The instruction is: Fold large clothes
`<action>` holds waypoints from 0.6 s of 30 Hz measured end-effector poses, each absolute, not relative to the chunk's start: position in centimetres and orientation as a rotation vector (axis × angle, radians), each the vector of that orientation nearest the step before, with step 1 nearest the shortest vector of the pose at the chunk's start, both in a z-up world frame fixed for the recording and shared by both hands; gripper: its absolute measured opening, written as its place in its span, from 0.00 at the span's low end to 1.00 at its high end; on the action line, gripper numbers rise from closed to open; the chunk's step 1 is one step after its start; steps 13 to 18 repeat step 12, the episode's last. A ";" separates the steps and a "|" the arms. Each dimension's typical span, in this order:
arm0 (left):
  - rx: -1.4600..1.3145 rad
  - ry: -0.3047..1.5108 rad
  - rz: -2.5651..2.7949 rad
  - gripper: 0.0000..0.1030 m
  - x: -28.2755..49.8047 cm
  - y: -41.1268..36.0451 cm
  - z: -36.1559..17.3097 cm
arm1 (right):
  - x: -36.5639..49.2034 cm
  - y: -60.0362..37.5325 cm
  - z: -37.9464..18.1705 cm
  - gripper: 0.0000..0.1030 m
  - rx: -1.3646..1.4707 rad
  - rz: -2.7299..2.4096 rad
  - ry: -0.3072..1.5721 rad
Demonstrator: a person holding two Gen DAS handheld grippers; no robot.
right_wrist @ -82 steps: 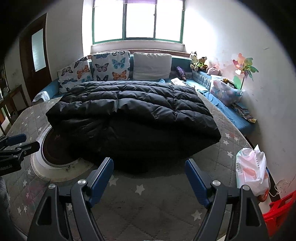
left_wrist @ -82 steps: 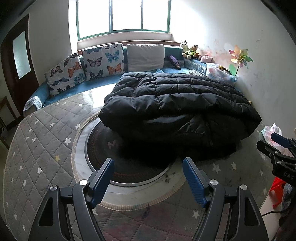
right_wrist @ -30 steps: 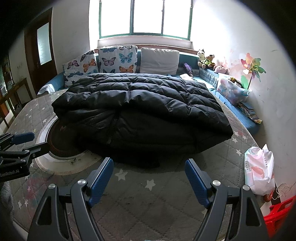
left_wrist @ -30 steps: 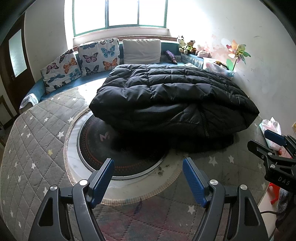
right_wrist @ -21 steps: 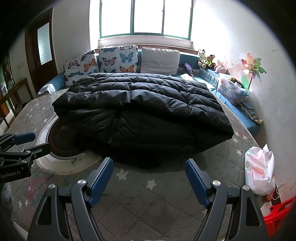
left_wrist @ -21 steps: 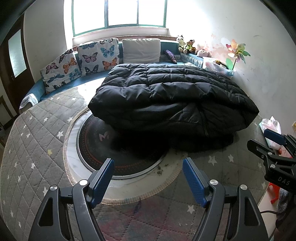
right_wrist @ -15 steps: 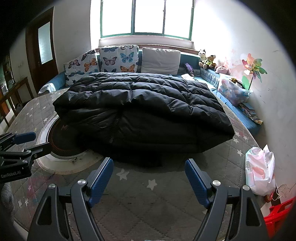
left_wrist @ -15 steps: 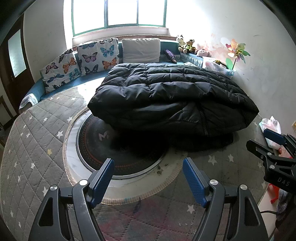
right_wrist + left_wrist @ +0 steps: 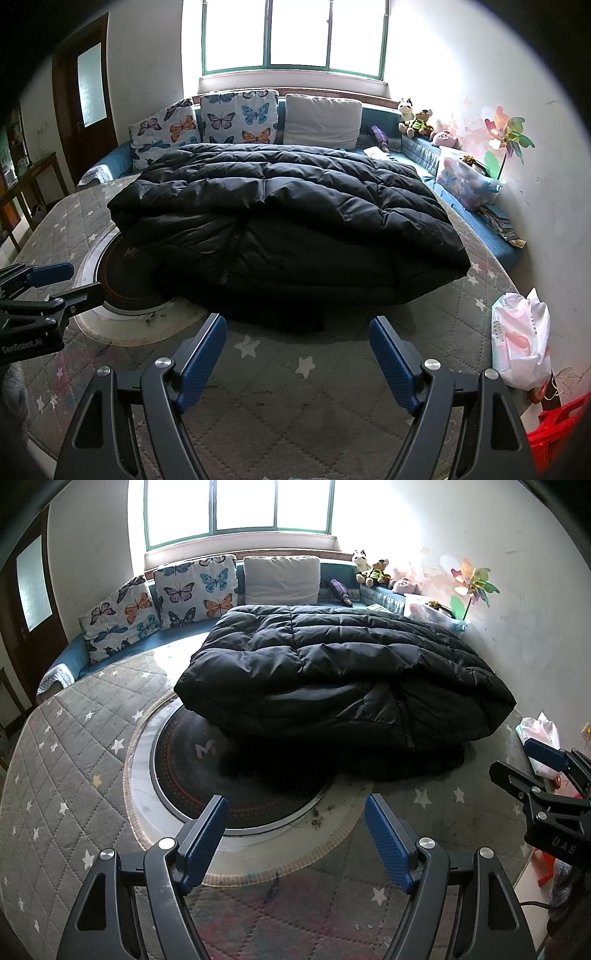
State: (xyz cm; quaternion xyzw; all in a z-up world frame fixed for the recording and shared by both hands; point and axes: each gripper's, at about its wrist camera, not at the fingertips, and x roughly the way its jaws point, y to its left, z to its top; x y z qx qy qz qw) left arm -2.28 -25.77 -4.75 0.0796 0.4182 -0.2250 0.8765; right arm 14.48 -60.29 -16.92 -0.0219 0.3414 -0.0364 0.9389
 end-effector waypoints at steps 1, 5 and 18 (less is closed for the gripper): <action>0.167 0.869 -0.467 0.79 -2.3 -25.7 -4.8 | 14.5 -60.3 -16.9 0.85 -0.046 -0.075 0.697; 0.166 0.868 -0.465 0.79 -2.3 -25.7 -4.7 | 14.5 -60.2 -17.0 0.85 -0.048 -0.073 0.698; 0.177 0.865 -0.487 0.79 -2.4 -26.0 -4.7 | 14.5 -60.1 -17.0 0.85 -0.049 -0.071 0.699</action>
